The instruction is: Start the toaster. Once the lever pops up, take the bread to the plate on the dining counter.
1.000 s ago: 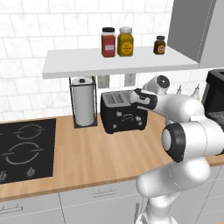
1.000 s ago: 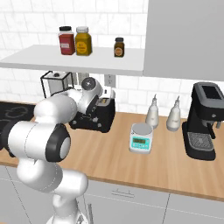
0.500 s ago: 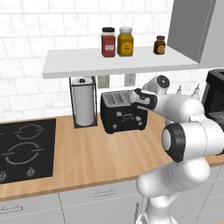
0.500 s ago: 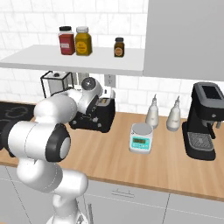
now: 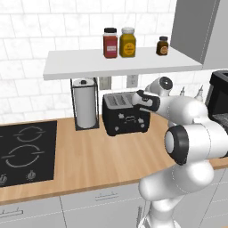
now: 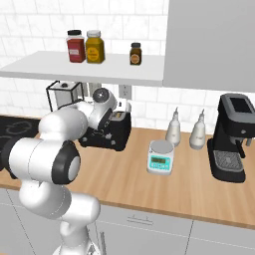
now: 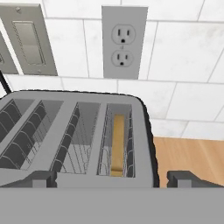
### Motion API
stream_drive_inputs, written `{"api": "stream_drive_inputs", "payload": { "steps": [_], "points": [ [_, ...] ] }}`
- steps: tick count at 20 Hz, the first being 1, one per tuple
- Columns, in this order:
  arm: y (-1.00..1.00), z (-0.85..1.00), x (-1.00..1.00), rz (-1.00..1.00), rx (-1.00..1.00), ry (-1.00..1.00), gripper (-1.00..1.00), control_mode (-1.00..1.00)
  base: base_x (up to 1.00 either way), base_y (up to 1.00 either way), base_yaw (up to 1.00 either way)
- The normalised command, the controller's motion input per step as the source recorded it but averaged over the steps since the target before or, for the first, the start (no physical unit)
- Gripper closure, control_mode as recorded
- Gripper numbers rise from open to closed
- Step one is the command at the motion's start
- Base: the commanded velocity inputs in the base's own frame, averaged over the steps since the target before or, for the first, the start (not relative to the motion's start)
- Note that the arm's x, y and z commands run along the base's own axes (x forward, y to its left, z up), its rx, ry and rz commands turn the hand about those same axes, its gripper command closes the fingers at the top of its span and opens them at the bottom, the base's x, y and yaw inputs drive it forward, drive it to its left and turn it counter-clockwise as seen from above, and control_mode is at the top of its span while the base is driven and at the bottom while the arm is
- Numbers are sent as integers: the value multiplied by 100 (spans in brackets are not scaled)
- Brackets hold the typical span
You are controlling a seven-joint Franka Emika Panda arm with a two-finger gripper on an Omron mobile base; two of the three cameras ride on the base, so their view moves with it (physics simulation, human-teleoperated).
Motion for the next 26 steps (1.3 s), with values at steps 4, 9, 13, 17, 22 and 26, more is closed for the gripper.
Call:
{"api": "stream_drive_inputs", "payload": {
  "steps": [4, 9, 13, 17, 22, 26],
  "points": [
    [0, 0, 0, 0, 0, 0, -100, -100, 0, 0, 0],
    [0, 0, 0, 0, 0, 0, -100, -100, 0, 0, 0],
    [0, 0, 0, 0, 0, 0, -100, -100, 0, 0, 0],
    [0, 0, 0, 0, 0, 0, -100, -100, 0, 0, 0],
    [0, 0, 0, 0, 0, 0, -100, -100, 0, 0, 0],
    [0, 0, 0, 0, 0, 0, -100, -100, 0, 0, 0]
  ]
}}
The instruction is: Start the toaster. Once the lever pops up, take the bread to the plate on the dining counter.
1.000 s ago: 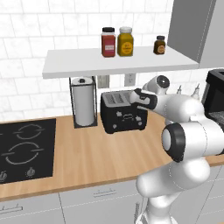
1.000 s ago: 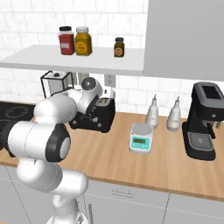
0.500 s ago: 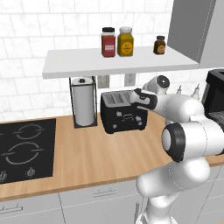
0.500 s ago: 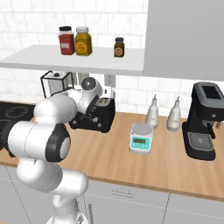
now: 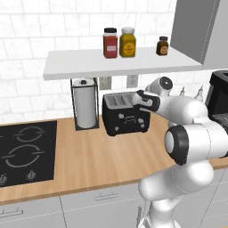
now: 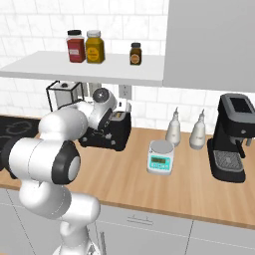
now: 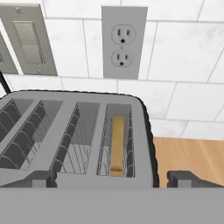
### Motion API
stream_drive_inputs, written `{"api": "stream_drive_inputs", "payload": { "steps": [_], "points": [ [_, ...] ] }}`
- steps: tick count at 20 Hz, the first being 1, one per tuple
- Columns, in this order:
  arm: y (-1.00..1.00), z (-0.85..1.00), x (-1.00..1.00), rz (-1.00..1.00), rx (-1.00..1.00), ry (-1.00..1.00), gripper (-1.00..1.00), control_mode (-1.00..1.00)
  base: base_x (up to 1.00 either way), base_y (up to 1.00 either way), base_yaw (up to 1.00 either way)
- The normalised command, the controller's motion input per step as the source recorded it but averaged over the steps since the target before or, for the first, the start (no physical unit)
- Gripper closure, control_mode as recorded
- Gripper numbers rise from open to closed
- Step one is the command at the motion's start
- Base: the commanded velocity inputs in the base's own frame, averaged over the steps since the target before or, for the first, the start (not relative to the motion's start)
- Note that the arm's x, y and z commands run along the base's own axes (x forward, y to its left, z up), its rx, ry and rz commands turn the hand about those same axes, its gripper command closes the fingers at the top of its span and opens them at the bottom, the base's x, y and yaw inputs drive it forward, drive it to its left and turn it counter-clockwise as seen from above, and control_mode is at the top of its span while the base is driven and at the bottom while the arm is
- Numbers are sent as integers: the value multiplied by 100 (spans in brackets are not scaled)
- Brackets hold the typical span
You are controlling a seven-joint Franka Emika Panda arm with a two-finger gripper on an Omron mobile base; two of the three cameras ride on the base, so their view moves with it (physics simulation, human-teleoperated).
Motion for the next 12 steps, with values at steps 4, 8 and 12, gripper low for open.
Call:
{"api": "stream_drive_inputs", "payload": {
  "steps": [4, 8, 12],
  "points": [
    [0, 0, 0, 0, 0, 0, -100, -100, 0, 0, 0],
    [0, 0, 0, 0, 0, 0, -100, -100, 0, 0, 0],
    [0, 0, 0, 0, 0, 0, -100, -100, 0, 0, 0]
  ]
}}
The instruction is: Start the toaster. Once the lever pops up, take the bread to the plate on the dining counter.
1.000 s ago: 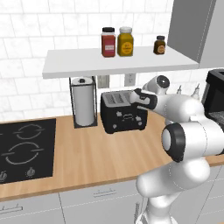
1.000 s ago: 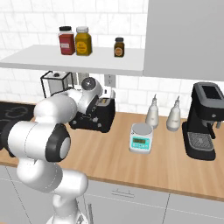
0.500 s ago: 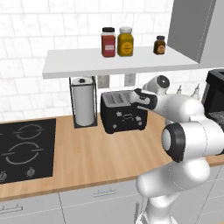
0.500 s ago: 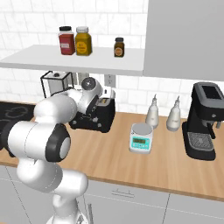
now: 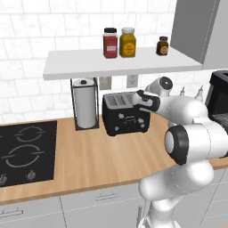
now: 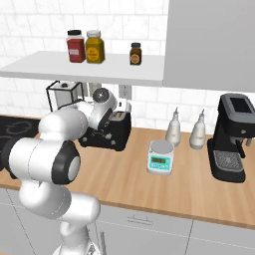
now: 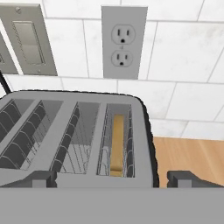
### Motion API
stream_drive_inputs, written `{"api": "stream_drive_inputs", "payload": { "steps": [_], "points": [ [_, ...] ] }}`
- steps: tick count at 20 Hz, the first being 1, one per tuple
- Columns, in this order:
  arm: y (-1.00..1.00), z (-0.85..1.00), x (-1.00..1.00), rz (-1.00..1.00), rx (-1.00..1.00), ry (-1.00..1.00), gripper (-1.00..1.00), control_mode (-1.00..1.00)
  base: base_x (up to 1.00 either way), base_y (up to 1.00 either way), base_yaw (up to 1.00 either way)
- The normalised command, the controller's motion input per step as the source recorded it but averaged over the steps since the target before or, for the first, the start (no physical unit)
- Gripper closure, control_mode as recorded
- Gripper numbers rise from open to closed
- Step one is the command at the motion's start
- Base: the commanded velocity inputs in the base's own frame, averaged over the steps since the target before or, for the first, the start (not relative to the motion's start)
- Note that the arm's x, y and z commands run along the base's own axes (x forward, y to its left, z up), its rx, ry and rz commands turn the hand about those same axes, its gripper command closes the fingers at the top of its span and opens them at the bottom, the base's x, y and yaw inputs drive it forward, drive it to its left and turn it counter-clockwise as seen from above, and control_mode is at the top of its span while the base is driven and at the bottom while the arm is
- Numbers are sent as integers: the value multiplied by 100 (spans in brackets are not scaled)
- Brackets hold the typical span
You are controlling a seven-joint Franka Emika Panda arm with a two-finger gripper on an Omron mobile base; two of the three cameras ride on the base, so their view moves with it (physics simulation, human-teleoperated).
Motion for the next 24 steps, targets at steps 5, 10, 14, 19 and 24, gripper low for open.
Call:
{"api": "stream_drive_inputs", "payload": {
  "steps": [5, 10, 14, 19, 24],
  "points": [
    [0, 0, 0, 0, 0, 0, -100, -100, 0, 0, 0],
    [0, 0, 0, 0, 0, 0, -100, -100, 0, 0, 0],
    [0, 0, 0, 0, 0, 0, -100, -100, 0, 0, 0],
    [0, 0, 0, 0, 0, 0, -100, -100, 0, 0, 0],
    [0, 0, 0, 0, 0, 0, -100, -100, 0, 0, 0]
  ]
}}
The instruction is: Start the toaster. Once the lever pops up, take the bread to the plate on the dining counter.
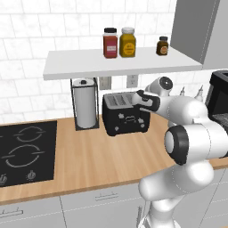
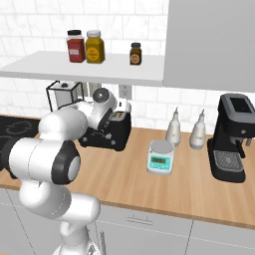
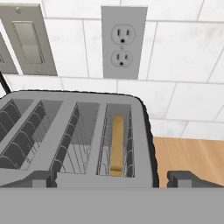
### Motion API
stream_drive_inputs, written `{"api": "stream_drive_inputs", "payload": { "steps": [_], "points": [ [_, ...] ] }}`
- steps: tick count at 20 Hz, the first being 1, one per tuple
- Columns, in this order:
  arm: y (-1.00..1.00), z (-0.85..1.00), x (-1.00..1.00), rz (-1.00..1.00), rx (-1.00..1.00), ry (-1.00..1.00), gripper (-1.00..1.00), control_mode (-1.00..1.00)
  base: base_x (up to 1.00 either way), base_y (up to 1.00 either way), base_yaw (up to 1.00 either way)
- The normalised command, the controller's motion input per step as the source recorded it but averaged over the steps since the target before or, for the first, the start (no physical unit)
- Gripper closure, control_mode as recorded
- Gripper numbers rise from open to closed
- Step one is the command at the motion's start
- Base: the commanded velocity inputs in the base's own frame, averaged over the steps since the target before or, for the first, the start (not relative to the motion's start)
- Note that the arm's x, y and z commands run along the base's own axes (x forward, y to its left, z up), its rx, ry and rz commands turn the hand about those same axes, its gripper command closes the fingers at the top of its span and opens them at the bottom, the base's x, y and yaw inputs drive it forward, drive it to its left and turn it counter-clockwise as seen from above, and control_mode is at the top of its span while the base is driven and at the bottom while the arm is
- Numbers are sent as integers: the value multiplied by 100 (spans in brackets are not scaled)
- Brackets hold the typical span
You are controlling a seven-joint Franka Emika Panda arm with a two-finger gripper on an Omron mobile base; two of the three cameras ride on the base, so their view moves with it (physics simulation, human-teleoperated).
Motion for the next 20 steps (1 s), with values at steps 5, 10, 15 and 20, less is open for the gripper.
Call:
{"api": "stream_drive_inputs", "payload": {
  "steps": [5, 10, 15, 20],
  "points": [
    [0, 0, 0, 0, 0, 0, -100, -100, 0, 0, 0],
    [0, 0, 0, 0, 0, 0, -100, -100, 0, 0, 0],
    [0, 0, 0, 0, 0, 0, -100, -100, 0, 0, 0],
    [0, 0, 0, 0, 0, 0, -100, -100, 0, 0, 0]
  ]
}}
